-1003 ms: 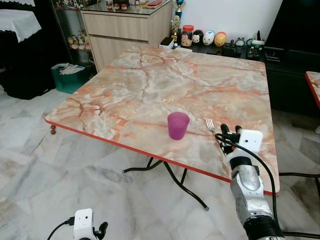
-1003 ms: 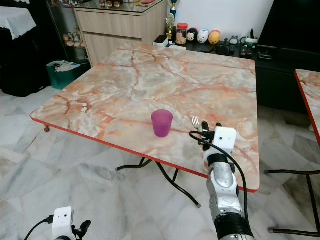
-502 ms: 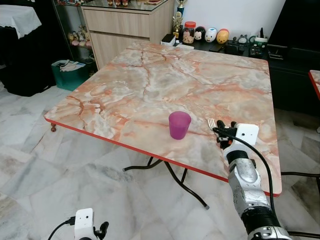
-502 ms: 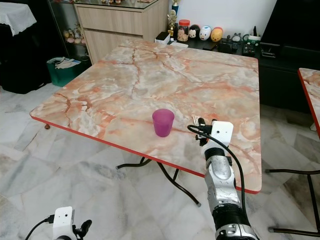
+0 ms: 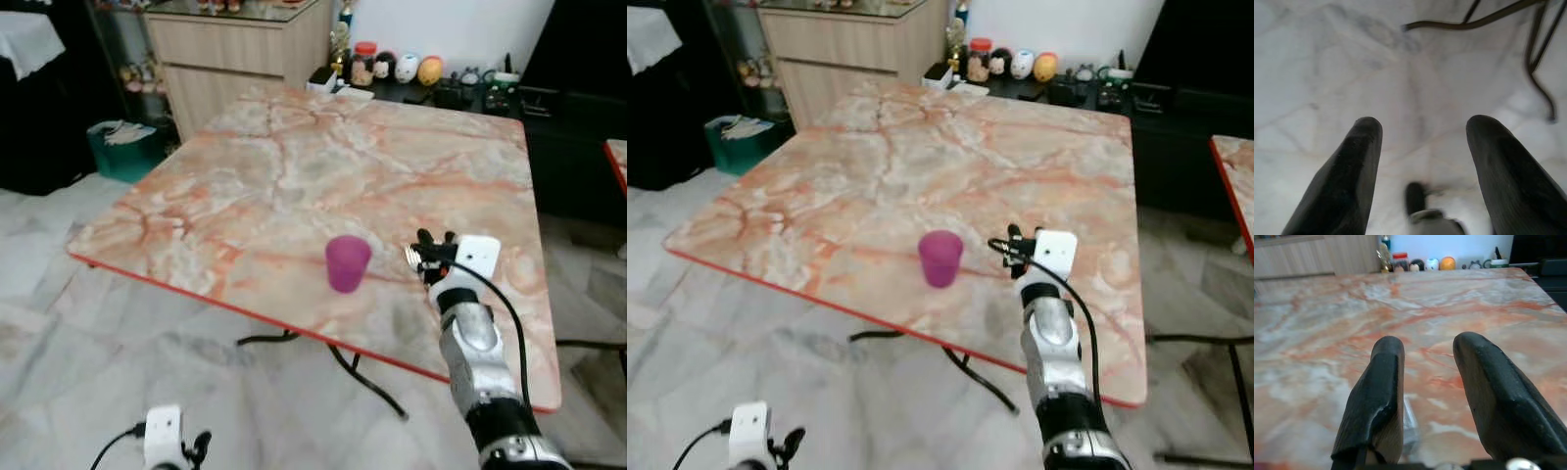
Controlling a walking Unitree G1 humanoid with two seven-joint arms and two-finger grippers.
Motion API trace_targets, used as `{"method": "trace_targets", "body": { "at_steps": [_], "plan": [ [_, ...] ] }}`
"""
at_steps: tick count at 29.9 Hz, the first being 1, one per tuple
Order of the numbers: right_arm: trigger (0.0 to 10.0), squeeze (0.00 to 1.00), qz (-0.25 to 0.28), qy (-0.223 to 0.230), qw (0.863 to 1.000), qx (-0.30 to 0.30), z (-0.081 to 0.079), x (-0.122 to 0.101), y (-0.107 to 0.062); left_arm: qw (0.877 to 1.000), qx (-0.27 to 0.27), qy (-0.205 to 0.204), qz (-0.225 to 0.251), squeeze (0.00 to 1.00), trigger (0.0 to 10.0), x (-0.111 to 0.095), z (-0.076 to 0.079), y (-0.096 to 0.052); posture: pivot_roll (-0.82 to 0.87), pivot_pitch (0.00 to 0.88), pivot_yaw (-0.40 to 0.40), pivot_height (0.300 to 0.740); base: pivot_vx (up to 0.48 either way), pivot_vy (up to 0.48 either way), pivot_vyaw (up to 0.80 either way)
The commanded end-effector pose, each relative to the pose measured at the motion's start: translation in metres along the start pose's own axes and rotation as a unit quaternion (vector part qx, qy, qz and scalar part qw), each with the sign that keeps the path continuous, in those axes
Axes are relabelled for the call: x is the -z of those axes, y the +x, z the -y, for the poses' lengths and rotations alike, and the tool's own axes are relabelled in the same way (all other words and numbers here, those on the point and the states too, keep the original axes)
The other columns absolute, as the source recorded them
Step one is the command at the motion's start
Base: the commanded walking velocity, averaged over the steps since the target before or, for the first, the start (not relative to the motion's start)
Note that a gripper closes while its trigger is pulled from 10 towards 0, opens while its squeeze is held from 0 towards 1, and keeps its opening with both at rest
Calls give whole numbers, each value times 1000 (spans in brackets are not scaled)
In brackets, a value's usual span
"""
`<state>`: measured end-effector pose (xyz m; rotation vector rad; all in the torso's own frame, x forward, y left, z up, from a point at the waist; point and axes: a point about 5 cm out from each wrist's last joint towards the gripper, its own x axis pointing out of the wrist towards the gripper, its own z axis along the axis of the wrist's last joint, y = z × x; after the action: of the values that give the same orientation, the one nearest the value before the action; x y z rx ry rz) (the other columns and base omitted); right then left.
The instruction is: Setting the table
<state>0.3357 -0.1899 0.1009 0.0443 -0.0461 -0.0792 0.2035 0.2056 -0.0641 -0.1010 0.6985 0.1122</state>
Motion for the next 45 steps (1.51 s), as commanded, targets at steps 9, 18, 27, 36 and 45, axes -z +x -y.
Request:
{"method": "trace_targets", "body": {
  "at_steps": [9, 18, 27, 36, 45],
  "plan": [
    [10000, 0, -17, -3, 1000, -1, -1, 9, -8, 1000, -13, -2, -21, 0, 10000, 14, -9, -6, -53, 0, -2, 740, 0, 0, 0],
    [10000, 1000, -72, -26, 997, 24, 12, 17, -6, 1000, -10, 0, -24, 0, 10000, 14, -8, -6, -57, 0, 2, 740, 0, 0, 0],
    [10000, 0, -159, -1, 987, -37, -6, 31, 0, 1000, -7, 1, -28, 0, 10000, 15, -8, -6, -58, 0, 1, 740, 0, 0, 0],
    [10000, 0, -167, -13, 986, -21, -5, 30, 2, 1000, -6, -1, -31, 0, 10000, 17, -7, -7, -52, 0, 0, 740, 0, 0, 0],
    [10000, 0, -163, -16, 986, -14, 6, 26, -3, 999, -9, 0, -34, 0, 10000, 19, -10, -8, -60, 0, 3, 740, 0, 0, 0]
  ]
}}
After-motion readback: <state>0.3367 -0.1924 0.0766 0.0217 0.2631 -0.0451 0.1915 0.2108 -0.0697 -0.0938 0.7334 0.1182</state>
